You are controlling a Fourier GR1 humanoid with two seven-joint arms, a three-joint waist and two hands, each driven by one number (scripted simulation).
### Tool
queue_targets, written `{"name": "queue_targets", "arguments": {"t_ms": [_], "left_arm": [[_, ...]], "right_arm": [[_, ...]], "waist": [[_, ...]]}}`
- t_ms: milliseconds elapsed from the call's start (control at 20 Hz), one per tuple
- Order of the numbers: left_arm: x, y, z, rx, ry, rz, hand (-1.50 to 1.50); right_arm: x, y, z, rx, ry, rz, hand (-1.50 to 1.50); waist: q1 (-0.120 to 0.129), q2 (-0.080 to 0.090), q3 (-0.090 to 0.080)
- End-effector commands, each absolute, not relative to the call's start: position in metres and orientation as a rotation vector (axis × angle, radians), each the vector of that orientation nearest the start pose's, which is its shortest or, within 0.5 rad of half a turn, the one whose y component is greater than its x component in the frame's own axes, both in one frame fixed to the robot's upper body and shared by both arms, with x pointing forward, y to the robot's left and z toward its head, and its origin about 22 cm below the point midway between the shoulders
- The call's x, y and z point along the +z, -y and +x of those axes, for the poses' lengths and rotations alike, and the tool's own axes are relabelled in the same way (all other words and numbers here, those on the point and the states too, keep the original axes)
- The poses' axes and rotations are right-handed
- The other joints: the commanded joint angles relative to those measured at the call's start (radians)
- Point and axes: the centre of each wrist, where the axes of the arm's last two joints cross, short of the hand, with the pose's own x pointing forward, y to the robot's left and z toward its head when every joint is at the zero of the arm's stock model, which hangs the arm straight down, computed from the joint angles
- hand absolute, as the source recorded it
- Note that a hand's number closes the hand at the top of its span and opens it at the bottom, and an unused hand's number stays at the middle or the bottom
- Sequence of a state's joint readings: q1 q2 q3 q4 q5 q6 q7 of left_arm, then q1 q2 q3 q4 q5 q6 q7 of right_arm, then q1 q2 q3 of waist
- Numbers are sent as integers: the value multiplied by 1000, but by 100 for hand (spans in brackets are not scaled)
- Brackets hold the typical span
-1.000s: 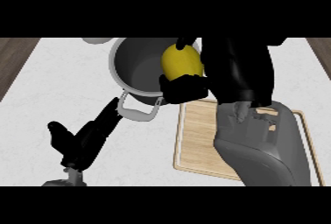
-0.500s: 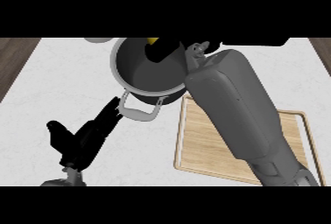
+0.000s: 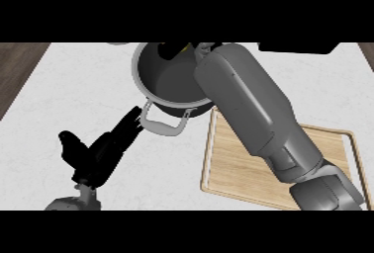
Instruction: Pick the lemon from the tray and place it in the pot
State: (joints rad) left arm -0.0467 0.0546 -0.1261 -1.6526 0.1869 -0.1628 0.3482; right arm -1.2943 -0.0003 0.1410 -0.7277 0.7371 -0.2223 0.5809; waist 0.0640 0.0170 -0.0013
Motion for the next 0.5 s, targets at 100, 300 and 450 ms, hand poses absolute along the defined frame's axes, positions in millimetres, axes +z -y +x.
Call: {"name": "queue_targets", "arguments": {"t_ms": [100, 300, 450], "left_arm": [[30, -198, 251, -248, 1335, -332, 0], [33, -199, 252, -264, 1344, -327, 0], [34, -197, 256, -265, 1339, -340, 0]], "right_arm": [[200, 19, 439, 607, 1558, -791, 150], [176, 27, 446, 690, 1513, -798, 150], [150, 44, 448, 522, 1483, -711, 150]], "waist": [[52, 14, -1], [61, 21, -1], [62, 22, 0]]}}
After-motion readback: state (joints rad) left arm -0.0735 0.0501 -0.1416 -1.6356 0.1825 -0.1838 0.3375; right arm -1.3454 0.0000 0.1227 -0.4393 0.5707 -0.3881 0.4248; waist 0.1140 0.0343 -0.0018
